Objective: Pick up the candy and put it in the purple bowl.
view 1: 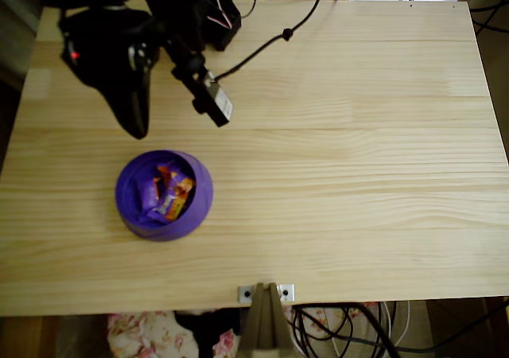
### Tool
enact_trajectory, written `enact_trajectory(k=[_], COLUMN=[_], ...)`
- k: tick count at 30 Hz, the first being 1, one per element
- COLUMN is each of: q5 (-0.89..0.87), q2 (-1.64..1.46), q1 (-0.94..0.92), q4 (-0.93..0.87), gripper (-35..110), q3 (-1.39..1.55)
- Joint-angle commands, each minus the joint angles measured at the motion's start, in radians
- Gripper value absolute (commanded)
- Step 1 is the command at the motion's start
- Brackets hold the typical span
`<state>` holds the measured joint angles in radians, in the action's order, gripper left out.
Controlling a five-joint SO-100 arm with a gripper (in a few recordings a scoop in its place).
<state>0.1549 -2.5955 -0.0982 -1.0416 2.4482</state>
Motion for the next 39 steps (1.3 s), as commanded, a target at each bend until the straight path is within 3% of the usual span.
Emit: enact_trajectory(k=[1, 12, 18, 39], q5=[-0.008, 0.002, 0.008, 0.002], q2=[-0.179, -0.462, -0.767, -0.769], q1=[-0.021, -0.032, -0.041, -0.043], q4=[0.040, 0.066, -0.005, 0.026], gripper=[0, 0, 0, 0], q3=[0.074, 0.367, 0.548, 0.683])
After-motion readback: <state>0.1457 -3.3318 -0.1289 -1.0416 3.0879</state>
